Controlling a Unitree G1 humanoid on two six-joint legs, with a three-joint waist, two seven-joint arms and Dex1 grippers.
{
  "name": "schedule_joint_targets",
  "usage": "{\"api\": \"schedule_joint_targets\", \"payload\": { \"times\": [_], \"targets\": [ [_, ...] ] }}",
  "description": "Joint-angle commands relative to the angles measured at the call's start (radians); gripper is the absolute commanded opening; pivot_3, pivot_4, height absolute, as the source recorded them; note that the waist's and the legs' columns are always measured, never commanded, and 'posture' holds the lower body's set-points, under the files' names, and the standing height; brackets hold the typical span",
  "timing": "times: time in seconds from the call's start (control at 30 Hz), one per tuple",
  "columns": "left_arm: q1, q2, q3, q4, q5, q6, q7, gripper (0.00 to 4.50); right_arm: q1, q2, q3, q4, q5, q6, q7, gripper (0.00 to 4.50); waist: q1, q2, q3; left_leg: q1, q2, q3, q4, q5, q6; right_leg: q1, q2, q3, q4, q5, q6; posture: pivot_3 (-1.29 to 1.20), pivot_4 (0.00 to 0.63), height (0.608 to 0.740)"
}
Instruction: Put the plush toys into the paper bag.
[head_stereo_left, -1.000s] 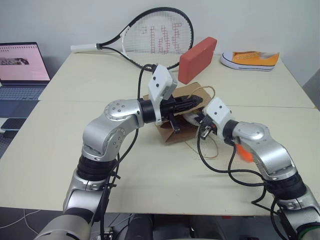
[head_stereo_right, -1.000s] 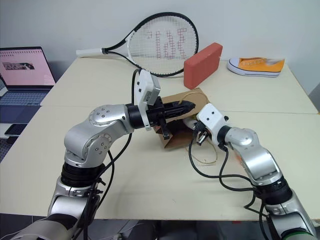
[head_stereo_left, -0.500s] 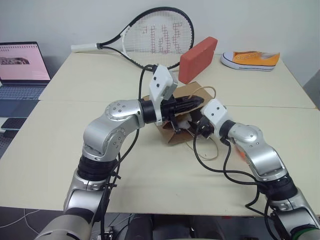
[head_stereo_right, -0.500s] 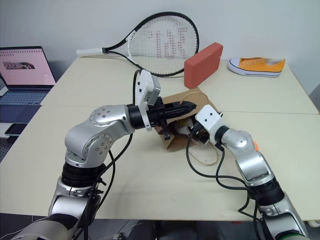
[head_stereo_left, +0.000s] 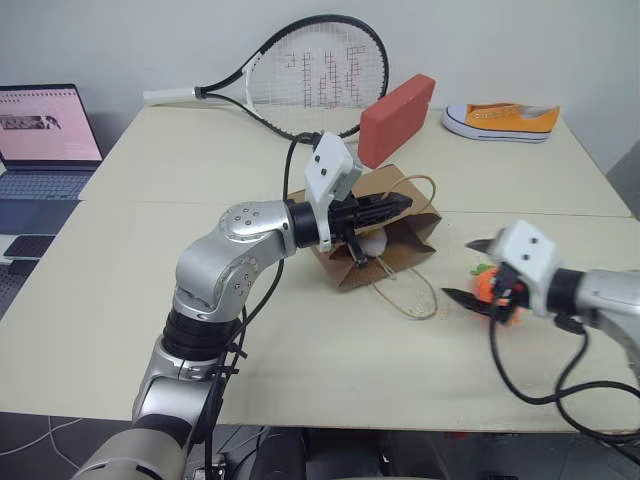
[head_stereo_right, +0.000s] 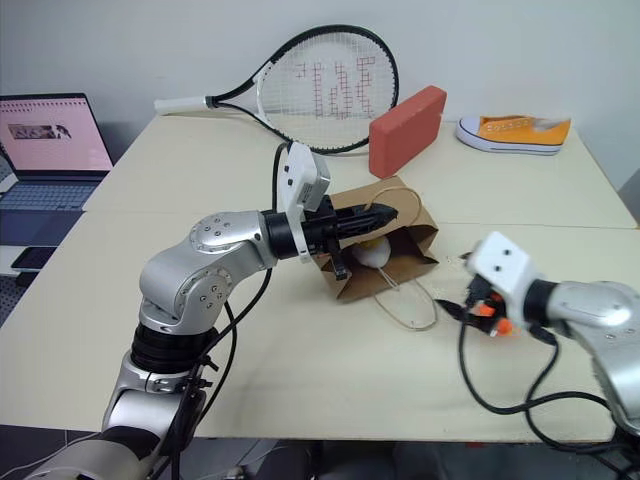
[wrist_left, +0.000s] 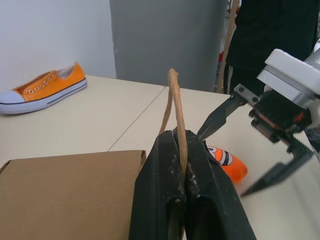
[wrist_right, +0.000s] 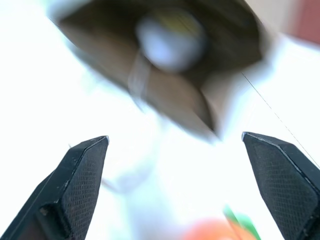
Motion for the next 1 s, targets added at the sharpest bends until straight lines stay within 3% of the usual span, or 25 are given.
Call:
{"api": "schedule_joint_targets", "payload": {
  "times": [0.03,0.37,0.5,0.8,0.83,1.0],
  "targets": [
    [-0.01,-0.005,0.002,-0.015,0.003,-0.021,0.0,0.0,0.09,-0.028,-0.054,0.032,-0.056,-0.059,-0.011,4.46,-0.003,0.0,0.0,0.0,0.0,0.0,0.0,0.0,0.0,0.0,0.0,0.0,0.0,0.0,0.0,0.0,0.15,0.74],
    [-0.012,-0.007,-0.001,-0.012,0.007,-0.024,-0.006,0.0,0.105,0.075,0.028,0.202,-0.12,-0.125,-0.13,4.46,-0.003,0.0,0.0,0.0,0.0,0.002,0.003,0.0,0.0,0.001,0.0,0.002,0.0,0.001,0.003,0.0,0.15,0.74],
    [-0.008,-0.003,0.002,-0.019,0.009,-0.022,-0.007,0.0,0.088,0.086,0.057,0.246,-0.136,-0.155,-0.141,3.34,-0.003,0.0,0.0,0.0,0.0,0.002,0.004,0.0,0.0,0.0,0.0,0.003,0.0,0.002,0.003,0.0,0.15,0.74],
    [-0.002,0.001,0.005,-0.025,0.009,-0.019,-0.004,0.0,0.075,0.074,0.061,0.253,-0.144,-0.2,-0.125,0.21,-0.003,0.0,0.0,0.0,0.0,0.002,0.005,0.0,0.0,0.001,0.0,0.002,0.0,0.002,0.004,0.0,0.15,0.74],
    [-0.002,0.002,0.007,-0.025,0.009,-0.018,-0.004,0.0,0.071,0.069,0.051,0.232,-0.125,-0.192,-0.109,0.02,-0.003,0.0,0.0,0.0,0.0,0.002,0.005,0.0,0.0,0.001,0.0,0.002,0.0,0.002,0.004,0.0,0.15,0.74],
    [-0.008,0.003,0.014,-0.022,0.0,-0.012,-0.007,0.0,0.013,0.031,0.034,0.078,0.002,-0.096,-0.017,0.02,-0.006,0.0,0.0,0.0,0.0,0.002,0.006,0.0,0.0,0.002,0.0,0.003,0.0,0.002,0.004,0.0,0.15,0.74]
  ]
}}
